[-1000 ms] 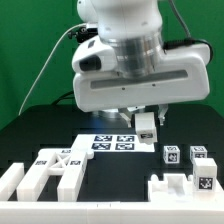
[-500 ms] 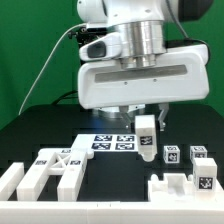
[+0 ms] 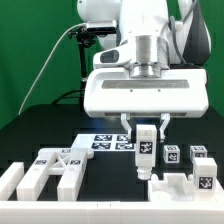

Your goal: Assemble chair

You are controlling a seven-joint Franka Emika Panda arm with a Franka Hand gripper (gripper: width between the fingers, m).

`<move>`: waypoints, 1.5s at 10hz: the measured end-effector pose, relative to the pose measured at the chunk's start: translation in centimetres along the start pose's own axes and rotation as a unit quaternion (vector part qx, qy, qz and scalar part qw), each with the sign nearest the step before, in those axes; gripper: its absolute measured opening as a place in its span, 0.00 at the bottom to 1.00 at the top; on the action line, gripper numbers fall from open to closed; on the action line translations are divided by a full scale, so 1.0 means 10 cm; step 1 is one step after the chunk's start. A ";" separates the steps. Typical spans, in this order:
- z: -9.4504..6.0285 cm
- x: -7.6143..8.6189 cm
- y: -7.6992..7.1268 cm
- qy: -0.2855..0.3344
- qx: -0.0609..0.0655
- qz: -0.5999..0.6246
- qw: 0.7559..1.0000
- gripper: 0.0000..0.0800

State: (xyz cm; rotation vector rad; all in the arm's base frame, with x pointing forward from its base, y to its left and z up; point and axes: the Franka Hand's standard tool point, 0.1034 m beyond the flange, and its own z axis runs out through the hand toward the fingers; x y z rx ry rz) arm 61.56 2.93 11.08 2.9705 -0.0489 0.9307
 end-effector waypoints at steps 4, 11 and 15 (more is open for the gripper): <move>0.03 0.13 -0.22 -0.023 0.019 0.003 1.000 0.36; 0.22 -0.04 -0.24 -0.036 0.017 0.006 0.999 0.36; 0.27 0.01 -0.28 -0.033 0.018 0.003 0.999 0.36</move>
Offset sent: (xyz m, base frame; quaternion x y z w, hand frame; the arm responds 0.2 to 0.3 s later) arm 0.0246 0.0405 0.0111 0.0456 -0.0378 0.0485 0.9971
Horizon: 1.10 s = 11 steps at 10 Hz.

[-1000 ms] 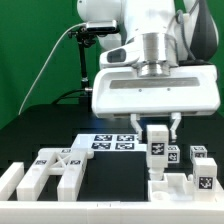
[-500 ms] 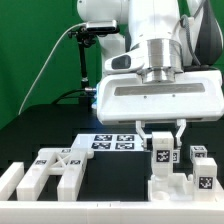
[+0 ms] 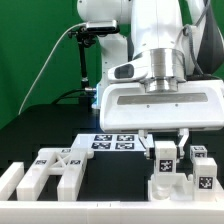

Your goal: Assemble chair

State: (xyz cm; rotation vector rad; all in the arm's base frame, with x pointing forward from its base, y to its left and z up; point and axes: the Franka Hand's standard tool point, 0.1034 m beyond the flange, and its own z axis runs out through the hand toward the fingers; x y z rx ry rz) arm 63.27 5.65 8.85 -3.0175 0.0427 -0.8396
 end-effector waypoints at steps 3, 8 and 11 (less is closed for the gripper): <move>0.01 -0.01 0.02 0.001 -0.001 -0.003 1.000 0.36; 0.15 -0.10 0.08 0.002 -0.008 -0.007 1.000 0.36; 0.17 -0.11 0.08 0.022 -0.011 -0.010 1.000 0.36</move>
Offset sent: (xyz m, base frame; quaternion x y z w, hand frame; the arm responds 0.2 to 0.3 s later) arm 0.0060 -0.0093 -0.0134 0.0027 0.0253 -0.0203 0.9995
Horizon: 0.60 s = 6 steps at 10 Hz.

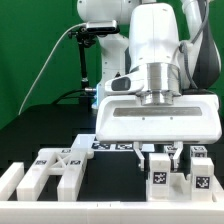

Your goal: Assemble chair

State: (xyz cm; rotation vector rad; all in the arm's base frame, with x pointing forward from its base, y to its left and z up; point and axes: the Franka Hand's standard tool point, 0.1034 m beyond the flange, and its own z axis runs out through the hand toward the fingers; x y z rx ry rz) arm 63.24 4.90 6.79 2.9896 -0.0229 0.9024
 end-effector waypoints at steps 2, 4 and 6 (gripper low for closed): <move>0.00 0.00 0.00 0.000 0.000 0.000 1.000 0.45; 0.00 0.00 0.00 0.000 0.000 0.000 1.000 0.63; 0.00 0.00 0.00 -0.001 0.000 0.000 1.000 0.77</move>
Offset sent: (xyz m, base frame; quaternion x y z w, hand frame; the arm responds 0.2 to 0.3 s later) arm 0.0000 0.0000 0.0000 0.0000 0.0000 0.0000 1.0000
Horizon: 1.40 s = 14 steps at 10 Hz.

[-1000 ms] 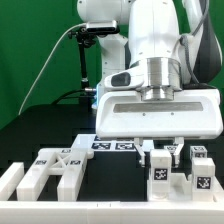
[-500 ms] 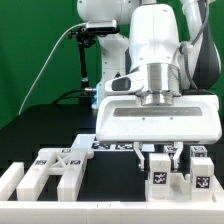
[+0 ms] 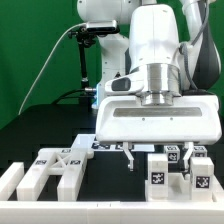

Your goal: Assemble chair

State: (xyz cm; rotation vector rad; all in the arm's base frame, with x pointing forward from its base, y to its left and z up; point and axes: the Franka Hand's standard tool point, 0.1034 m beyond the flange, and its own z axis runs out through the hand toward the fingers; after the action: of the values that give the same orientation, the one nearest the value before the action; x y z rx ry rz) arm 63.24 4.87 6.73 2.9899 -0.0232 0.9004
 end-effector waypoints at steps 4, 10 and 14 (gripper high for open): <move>-0.01 0.01 0.01 0.000 0.000 0.000 1.000 0.81; -0.03 0.26 0.04 -0.140 0.025 0.012 0.990 0.81; -0.04 0.11 -0.01 -0.265 0.028 0.037 0.963 0.81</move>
Offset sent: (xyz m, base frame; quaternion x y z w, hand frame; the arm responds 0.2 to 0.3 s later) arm 0.0000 0.0000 0.0000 0.0000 0.0000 0.0000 1.0000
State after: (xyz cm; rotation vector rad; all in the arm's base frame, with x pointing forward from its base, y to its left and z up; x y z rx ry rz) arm 63.93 4.97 7.73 3.1988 -0.1178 0.0784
